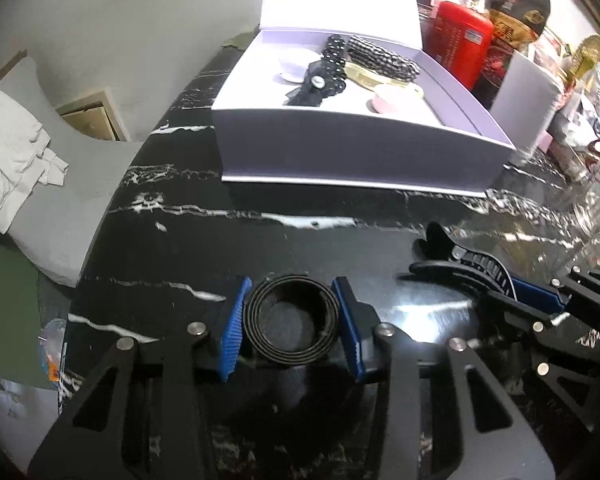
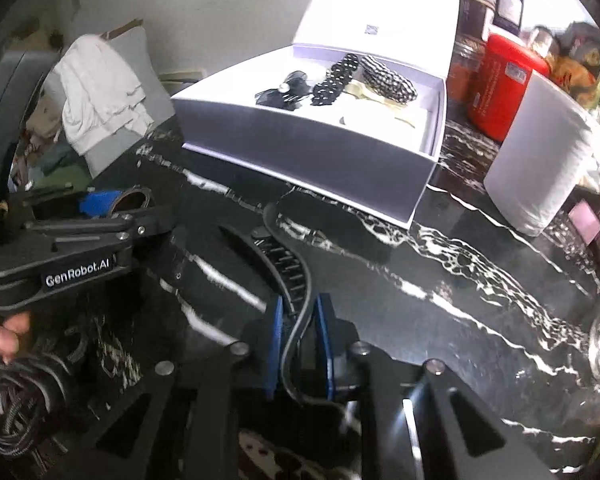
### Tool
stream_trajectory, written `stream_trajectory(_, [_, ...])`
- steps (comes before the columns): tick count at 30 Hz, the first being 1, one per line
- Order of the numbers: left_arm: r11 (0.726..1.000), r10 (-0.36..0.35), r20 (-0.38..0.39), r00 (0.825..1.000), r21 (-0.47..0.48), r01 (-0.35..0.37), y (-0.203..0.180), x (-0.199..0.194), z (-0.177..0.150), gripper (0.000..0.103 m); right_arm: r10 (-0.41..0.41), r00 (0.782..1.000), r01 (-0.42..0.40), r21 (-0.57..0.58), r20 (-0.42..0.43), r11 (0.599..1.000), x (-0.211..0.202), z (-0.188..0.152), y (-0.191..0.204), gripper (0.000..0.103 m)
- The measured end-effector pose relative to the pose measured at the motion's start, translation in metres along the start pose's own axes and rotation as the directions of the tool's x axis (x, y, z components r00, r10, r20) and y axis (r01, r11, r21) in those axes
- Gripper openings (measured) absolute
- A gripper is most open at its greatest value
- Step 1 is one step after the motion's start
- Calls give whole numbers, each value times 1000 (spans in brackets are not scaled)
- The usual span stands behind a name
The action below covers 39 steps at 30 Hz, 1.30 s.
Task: Organize objects
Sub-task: 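Grasp the coiled belt with the left gripper while the right grasps the claw clip, then lift and carry the belt and claw clip in both grippers toward the box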
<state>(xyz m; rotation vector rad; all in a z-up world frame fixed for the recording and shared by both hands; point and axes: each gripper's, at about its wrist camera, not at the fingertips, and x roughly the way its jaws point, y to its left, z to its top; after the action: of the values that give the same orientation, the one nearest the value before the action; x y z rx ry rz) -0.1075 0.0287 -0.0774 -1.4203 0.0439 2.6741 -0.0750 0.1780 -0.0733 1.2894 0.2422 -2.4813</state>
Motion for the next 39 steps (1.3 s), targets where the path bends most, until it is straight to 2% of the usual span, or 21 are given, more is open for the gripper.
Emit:
stream_trajectory(13, [999, -41, 2, 999, 23, 41, 2, -22, -32, 40, 42, 999, -42, 4, 21, 999, -20, -29, 21, 18])
stream_trajectory(15, [999, -50, 4, 999, 18, 50, 4, -22, -32, 40, 37, 999, -37, 4, 25, 999, -19, -28, 23, 25])
stream_trajectory(17, [998, -58, 7, 998, 18, 58, 5, -22, -32, 40, 36, 999, -37, 15, 37, 999, -16, -25, 22, 48])
stream_trajectory(19, [998, -60, 6, 998, 20, 60, 5, -21, -31, 40, 13, 999, -14, 39, 44, 999, -10, -20, 18, 54])
stream_trajectory(25, [997, -70, 19, 997, 18, 70, 6, -20, -31, 40, 15, 998, -20, 81, 64, 997, -1, -7, 9, 54])
stream_trajectory(32, [996, -94, 23, 995, 3, 94, 12, -19, -30, 40, 12, 998, -16, 68, 65, 998, 1, -3, 13, 53])
stream_trajectory(39, [996, -84, 29, 996, 25, 83, 10, -19, -30, 40, 5, 998, -9, 62, 66, 998, 1, -3, 16, 48])
